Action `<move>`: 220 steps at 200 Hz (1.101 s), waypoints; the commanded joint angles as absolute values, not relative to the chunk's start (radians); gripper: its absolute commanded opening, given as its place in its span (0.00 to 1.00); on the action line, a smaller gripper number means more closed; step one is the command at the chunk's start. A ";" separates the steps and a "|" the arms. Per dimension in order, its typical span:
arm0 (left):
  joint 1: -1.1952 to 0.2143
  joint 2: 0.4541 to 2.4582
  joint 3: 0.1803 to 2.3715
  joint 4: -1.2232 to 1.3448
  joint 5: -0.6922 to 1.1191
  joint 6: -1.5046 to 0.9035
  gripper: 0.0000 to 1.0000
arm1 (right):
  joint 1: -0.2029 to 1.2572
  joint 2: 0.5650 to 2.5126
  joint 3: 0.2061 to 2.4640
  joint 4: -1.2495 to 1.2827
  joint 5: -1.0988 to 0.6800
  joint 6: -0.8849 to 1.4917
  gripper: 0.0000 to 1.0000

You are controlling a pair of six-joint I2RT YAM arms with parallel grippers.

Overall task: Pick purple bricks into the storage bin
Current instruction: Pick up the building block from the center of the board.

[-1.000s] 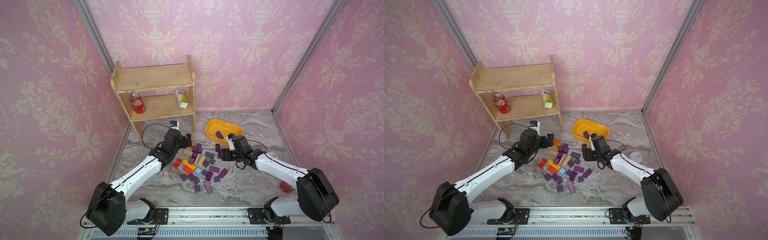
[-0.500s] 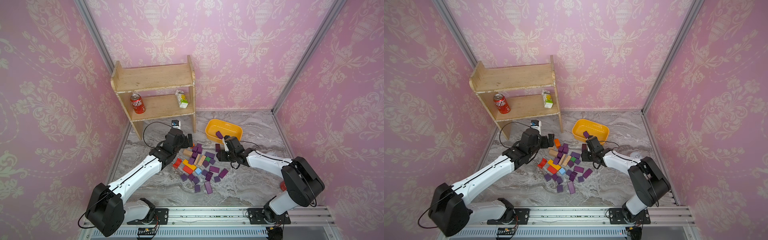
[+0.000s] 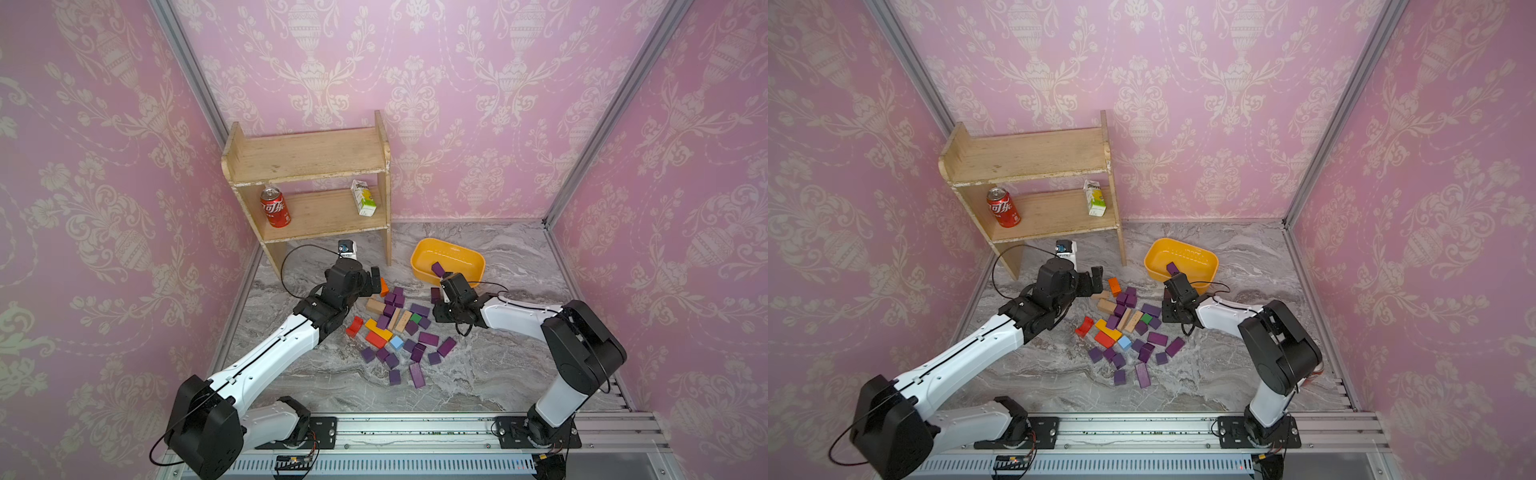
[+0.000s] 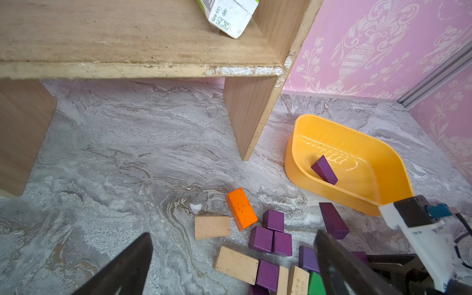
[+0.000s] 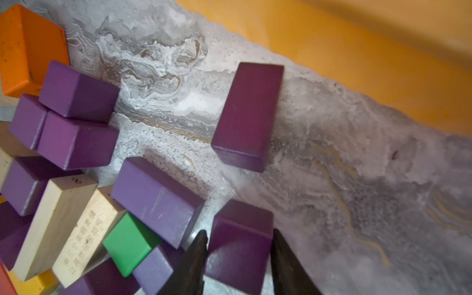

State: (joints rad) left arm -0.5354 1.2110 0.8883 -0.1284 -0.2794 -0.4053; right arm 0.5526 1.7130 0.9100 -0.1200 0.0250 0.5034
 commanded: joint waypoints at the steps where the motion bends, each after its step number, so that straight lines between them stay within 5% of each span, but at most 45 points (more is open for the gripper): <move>1: -0.543 1.184 0.864 -0.127 -0.309 -0.379 0.99 | 0.561 1.737 0.959 -0.166 0.065 0.516 0.33; 54: -0.543 1.158 0.847 -0.123 -0.316 -0.384 0.99 | 0.572 1.715 0.960 -0.200 0.086 0.529 0.21; 153: -0.543 1.139 0.834 -0.108 -0.303 -0.400 0.99 | 0.581 1.464 0.990 -0.281 0.105 0.529 0.19; 220: -0.543 1.127 0.831 -0.112 -0.304 -0.403 0.99 | 0.544 1.519 1.215 -0.326 0.128 0.454 0.16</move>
State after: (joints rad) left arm -0.5354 1.1473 0.8440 -0.1200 -0.2947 -0.4057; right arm 0.5606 1.4879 1.1023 -0.2977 0.0959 0.4965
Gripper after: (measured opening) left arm 0.991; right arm 0.327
